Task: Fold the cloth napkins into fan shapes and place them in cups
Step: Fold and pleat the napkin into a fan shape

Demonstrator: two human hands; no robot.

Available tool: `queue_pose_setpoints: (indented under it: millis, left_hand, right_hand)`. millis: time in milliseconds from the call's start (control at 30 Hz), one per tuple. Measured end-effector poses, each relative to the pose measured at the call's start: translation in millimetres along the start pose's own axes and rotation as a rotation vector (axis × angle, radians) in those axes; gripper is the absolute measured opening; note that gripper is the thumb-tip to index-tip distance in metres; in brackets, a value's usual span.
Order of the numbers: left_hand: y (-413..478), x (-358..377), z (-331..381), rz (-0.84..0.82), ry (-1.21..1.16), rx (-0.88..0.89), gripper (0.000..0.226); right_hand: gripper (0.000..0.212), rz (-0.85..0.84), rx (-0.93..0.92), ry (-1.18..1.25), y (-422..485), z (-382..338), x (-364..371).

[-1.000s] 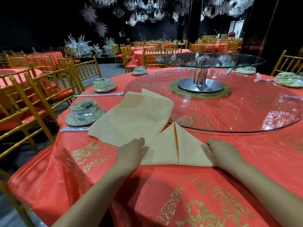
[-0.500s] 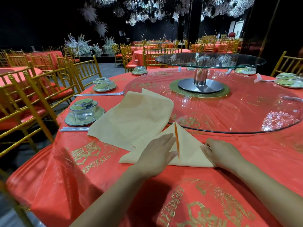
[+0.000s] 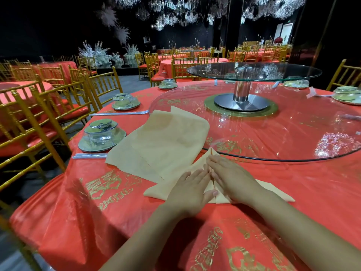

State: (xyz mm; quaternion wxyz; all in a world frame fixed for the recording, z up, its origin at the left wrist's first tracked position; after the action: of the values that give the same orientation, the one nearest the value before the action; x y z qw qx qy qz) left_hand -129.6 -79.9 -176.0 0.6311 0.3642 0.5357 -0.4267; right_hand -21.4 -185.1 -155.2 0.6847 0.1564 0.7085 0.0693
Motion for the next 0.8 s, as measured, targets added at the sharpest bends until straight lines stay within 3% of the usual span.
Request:
queue_pose_setpoints:
  millis: [300, 433, 500, 600, 800]
  left_hand:
    - [2, 4, -4, 0.006, -0.096, 0.010, 0.097]
    - [0, -1, -10, 0.069, -0.349, 0.076, 0.075]
    - [-7, -2, -17, 0.055, -0.225, 0.023, 0.089]
    - [-29, -1, -35, -0.004, 0.055, -0.105, 0.131]
    - [-61, -10, -79, -0.113, 0.074, -0.204, 0.137]
  right_hand:
    - [0.053, -0.190, 0.092, 0.220, 13, 13, 23]
    - [0.094, -0.225, 0.102, 0.216, 12, 14, 23]
    - [0.106, -0.234, 0.098, 0.193, 12, 14, 24]
    - [0.099, -0.262, 0.094, 0.152, 12, 16, 29]
    - [0.093, -0.264, 0.097, 0.158, 13, 13, 24]
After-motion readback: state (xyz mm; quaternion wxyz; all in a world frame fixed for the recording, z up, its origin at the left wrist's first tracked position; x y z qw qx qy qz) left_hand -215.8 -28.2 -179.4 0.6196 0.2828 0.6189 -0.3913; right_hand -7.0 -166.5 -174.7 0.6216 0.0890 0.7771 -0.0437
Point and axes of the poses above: each hand's wrist, its own y-axis towards the middle knuckle, its own x-axis out of the palm, z = x × y, the point moved 1 cm from there along y, towards the middle knuckle, and after that the axes turned 13 degrees about -x, right-handed, at the moved point
